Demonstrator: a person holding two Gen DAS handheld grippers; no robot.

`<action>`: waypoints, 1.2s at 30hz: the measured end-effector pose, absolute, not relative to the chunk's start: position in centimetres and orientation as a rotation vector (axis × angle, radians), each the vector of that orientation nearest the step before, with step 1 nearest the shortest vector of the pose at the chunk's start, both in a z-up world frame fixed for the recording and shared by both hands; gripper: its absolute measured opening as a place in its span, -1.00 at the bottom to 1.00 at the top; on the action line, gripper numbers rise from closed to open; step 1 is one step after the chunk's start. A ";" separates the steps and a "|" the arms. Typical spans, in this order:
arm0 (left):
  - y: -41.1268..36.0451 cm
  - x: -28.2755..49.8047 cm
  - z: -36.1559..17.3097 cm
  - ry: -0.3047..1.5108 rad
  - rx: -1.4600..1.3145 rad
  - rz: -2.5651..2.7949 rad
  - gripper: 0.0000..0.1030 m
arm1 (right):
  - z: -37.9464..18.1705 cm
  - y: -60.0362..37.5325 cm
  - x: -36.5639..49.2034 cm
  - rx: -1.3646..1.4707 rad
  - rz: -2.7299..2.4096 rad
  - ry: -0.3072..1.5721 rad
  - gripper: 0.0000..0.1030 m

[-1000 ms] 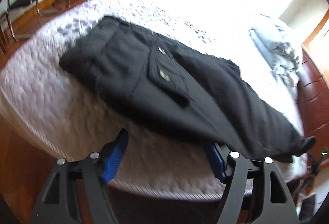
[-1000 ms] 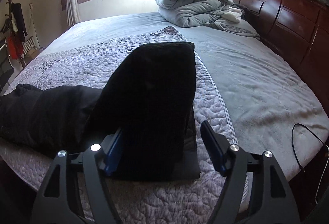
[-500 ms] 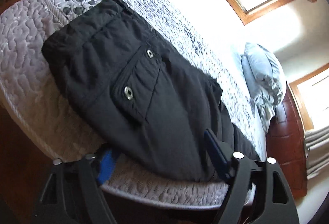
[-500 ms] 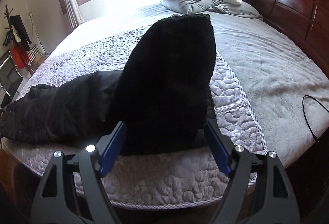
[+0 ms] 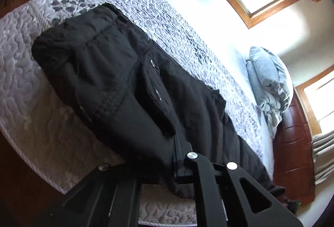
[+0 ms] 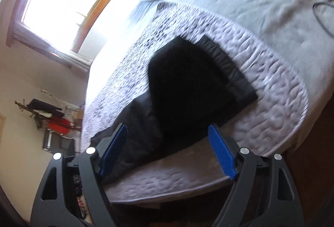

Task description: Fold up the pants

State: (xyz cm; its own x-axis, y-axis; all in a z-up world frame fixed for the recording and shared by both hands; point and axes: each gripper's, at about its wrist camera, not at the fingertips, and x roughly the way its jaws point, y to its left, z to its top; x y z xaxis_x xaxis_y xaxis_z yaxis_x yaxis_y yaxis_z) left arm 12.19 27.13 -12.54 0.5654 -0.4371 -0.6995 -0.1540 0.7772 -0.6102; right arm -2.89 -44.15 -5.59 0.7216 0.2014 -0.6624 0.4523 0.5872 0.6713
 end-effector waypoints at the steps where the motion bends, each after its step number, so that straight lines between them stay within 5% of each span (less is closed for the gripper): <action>1: 27.1 12.1 -12.6 0.974 -0.678 -0.183 -0.87 | -5.7 -43.5 -2.3 0.991 -0.167 0.799 0.56; 6: 27.2 12.3 -13.1 0.986 -0.690 -0.185 -0.85 | -7.2 -42.2 0.8 1.057 -0.249 0.818 0.46; 8: 27.4 12.5 -13.7 1.012 -0.705 -0.192 -0.69 | -7.7 -42.4 2.3 1.036 -0.276 0.803 0.35; 10: 27.4 12.9 -14.4 1.040 -0.730 -0.194 -0.39 | -8.8 -43.0 4.2 0.993 -0.385 0.870 -0.01; 12: 27.1 13.4 -15.4 1.066 -0.761 -0.188 -0.27 | -10.2 -43.6 5.7 1.027 -0.416 0.894 -0.85; 13: 27.0 13.8 -15.8 1.071 -0.768 -0.184 -0.28 | -10.6 -43.8 6.7 1.015 -0.426 0.930 -0.88; 17: 27.3 15.1 -15.6 1.058 -0.827 -0.198 -0.85 | -7.4 -43.1 9.2 0.966 -0.349 0.850 -0.94; 25: 30.0 15.5 -9.2 0.782 -0.810 -0.258 -0.92 | 3.7 -39.8 7.3 0.794 0.151 0.327 -0.96; 36: 29.0 14.4 -15.7 1.006 -0.609 -0.146 -0.87 | -16.0 -42.3 3.5 0.889 -0.234 0.815 -0.87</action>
State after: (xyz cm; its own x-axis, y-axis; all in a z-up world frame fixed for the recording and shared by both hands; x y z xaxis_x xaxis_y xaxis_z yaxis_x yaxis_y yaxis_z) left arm 14.36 28.99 -15.65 0.5408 -0.3860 -0.7473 -0.1580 0.8260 -0.5410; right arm 3.52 -42.33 -16.05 0.6838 0.1394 -0.7162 0.4980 0.6283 0.5977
